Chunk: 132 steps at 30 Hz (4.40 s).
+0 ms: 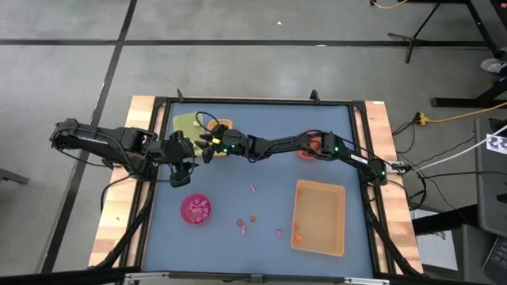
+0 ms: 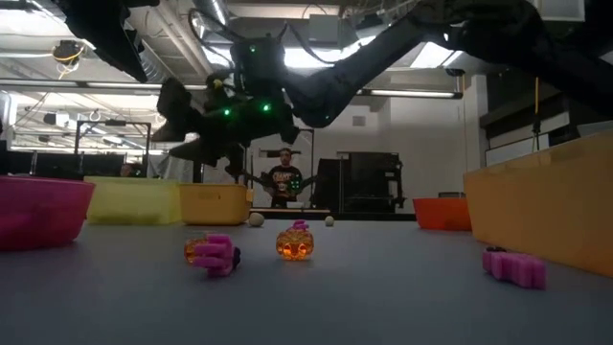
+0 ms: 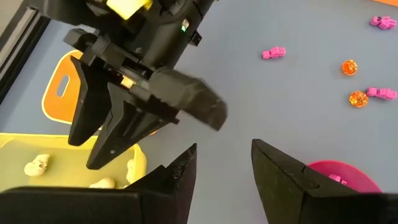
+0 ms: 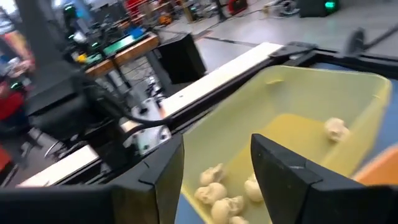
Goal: Sort Halloween decoration
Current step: Put the white skull toy into the yellow bin
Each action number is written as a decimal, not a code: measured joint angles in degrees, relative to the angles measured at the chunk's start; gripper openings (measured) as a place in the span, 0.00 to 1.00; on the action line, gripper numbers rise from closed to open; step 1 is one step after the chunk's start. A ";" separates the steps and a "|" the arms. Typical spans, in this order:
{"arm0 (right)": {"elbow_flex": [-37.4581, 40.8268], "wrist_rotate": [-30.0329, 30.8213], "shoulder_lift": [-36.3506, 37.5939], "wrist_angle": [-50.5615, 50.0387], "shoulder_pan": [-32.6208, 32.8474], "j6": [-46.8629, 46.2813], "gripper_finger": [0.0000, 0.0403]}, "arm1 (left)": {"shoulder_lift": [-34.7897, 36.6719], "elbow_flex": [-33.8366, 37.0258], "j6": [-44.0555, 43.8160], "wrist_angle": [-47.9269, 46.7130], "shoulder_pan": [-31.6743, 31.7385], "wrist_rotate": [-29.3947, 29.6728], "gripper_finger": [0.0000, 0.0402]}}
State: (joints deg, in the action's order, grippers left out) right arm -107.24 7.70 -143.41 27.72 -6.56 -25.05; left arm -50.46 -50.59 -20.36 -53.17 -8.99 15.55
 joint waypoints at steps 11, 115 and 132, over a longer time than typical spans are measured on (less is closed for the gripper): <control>0.00 -6.30 8.94 -18.39 -1.43 10.32 0.45 | 0.00 0.00 -0.13 0.08 0.00 0.00 0.34; -0.13 11.53 5.48 -59.36 2.03 -5.12 0.45 | 0.01 0.00 -0.20 0.03 0.02 0.02 0.34; -0.07 10.87 5.37 -59.21 2.09 -6.65 0.28 | 0.00 0.00 -0.20 0.03 0.01 0.02 0.34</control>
State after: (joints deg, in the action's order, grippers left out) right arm -107.31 18.57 -138.04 -31.48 -4.47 -31.70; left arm -50.45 -50.59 -20.56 -53.14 -8.99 15.57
